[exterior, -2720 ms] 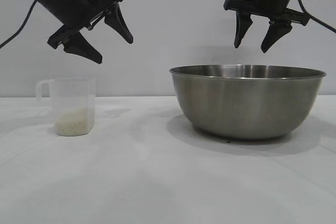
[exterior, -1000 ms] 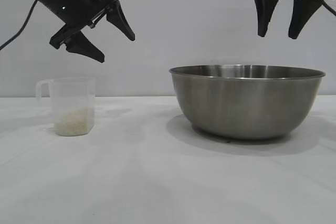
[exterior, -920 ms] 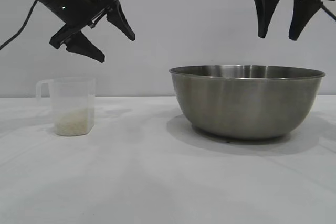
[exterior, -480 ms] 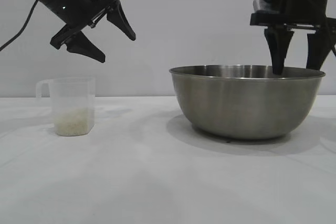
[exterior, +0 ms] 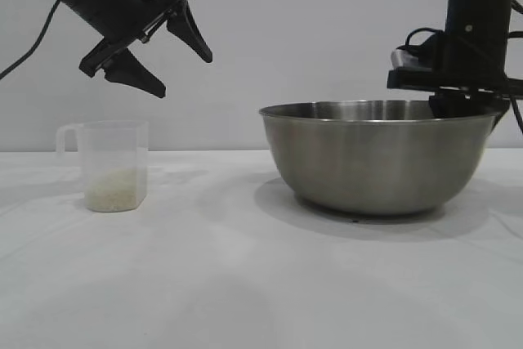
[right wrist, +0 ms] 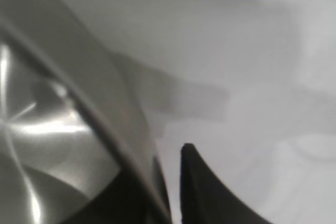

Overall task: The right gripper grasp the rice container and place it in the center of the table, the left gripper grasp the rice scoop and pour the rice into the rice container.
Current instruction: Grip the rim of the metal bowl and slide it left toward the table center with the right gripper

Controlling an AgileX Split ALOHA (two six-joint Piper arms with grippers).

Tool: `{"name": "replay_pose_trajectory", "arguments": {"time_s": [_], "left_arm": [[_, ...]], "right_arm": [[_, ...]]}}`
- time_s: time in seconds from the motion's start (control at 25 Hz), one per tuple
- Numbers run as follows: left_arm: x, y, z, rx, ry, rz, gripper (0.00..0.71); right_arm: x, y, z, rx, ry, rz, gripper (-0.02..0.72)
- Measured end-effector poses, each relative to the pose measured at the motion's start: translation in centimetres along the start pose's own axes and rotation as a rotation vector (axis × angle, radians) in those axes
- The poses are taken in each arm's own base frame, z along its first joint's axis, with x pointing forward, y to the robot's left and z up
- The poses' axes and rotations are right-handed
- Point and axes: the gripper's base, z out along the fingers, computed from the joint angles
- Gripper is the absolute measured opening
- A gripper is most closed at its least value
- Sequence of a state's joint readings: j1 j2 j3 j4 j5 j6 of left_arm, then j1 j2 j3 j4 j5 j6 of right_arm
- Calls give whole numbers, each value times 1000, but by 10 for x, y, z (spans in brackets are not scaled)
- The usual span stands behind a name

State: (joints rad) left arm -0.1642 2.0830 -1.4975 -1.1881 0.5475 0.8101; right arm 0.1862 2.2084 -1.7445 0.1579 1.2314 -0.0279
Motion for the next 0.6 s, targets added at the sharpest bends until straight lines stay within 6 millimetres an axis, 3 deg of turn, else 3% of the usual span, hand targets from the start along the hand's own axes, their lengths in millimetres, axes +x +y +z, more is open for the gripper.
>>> {"name": "replay_pose_trajectory", "arguments": {"time_s": [0.36,0.6], "left_arm": [[0,0,0,2,-2,-4,523],[0,0,0,3,-2,-5,523]], "right_arm": [[6,55,3,-17,-3,-113,0],[8,71,16,-50,28,-128,0]]}}
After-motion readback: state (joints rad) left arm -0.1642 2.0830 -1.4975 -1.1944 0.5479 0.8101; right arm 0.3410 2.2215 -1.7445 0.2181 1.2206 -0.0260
